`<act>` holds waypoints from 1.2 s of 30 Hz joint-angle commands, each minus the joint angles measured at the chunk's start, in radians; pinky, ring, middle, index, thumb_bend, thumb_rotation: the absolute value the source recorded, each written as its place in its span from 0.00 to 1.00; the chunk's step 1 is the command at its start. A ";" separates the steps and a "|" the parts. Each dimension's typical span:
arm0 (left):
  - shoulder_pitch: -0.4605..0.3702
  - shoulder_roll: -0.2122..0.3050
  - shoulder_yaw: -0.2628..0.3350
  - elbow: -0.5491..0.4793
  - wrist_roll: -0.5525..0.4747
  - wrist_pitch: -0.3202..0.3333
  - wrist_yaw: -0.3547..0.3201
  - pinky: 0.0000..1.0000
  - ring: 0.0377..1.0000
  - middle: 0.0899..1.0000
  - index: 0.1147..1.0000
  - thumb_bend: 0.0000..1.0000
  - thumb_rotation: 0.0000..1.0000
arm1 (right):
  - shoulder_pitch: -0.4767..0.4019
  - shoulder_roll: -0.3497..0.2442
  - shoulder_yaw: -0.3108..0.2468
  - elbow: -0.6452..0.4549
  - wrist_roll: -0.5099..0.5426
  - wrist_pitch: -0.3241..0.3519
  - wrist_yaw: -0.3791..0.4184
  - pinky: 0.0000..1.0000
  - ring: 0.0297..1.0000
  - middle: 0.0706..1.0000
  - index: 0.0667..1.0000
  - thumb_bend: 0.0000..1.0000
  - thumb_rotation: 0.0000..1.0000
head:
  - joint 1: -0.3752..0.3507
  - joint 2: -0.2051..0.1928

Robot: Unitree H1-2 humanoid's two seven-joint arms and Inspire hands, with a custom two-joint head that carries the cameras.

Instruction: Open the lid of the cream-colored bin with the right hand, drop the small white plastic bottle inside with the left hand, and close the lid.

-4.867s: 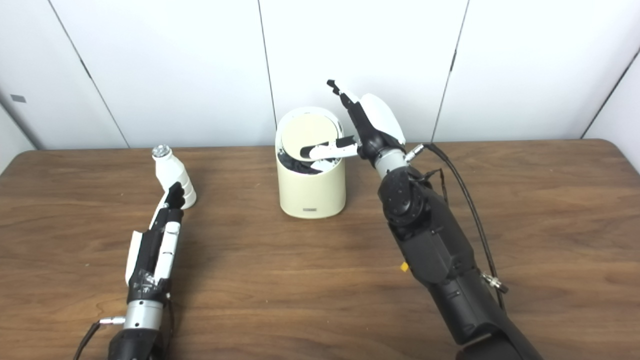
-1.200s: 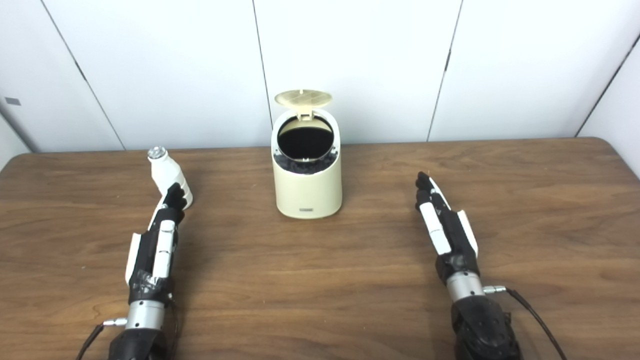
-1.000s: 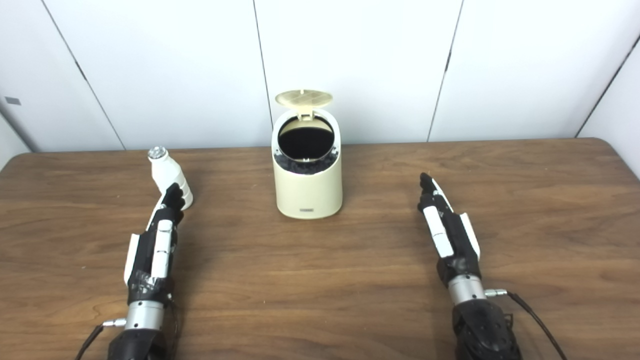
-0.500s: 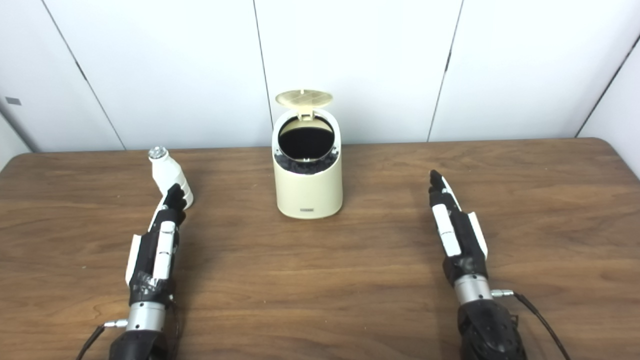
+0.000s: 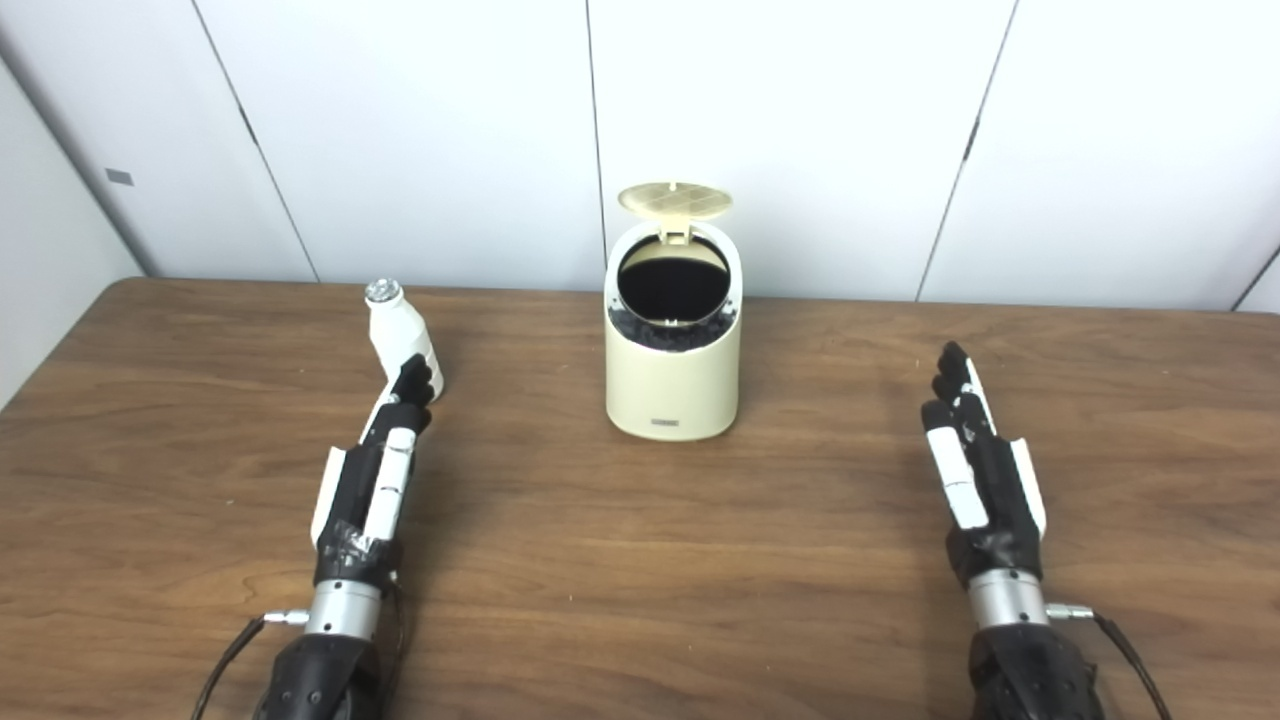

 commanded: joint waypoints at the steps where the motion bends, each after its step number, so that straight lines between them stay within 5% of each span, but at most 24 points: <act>1: 0.056 -0.004 -0.006 0.070 0.005 -0.023 0.005 0.98 0.97 0.96 0.97 0.53 0.88 | 0.037 0.013 0.006 0.058 -0.015 -0.046 -0.012 0.99 0.98 0.98 0.98 0.68 0.84 | 0.001 0.001; 15: 0.042 0.002 -0.007 0.117 0.034 -0.047 0.021 0.99 0.98 0.97 0.97 0.49 0.87 | 0.029 0.023 0.008 0.078 0.000 -0.059 -0.004 1.00 0.99 0.99 0.98 0.60 0.86 | 0.034 -0.046; 25: 0.044 -0.022 0.008 0.000 0.145 0.020 0.109 0.96 0.94 0.92 0.94 0.53 0.58 | 0.029 0.017 0.016 0.072 -0.021 -0.063 -0.008 0.98 0.98 0.98 0.97 0.57 0.88 | 0.028 -0.045; 29: 0.036 -0.029 0.021 -0.077 0.217 0.083 0.154 0.82 0.86 0.86 0.90 0.60 0.37 | 0.031 0.019 0.014 0.071 -0.012 -0.059 -0.007 0.98 0.98 0.98 0.97 0.58 0.86 | 0.026 -0.040; 36: 0.009 0.009 0.034 -0.180 0.288 0.218 0.151 0.79 0.82 0.85 0.88 0.73 0.29 | 0.035 0.025 0.015 0.059 -0.013 -0.053 -0.009 0.98 0.98 0.98 0.97 0.58 0.85 | 0.019 -0.034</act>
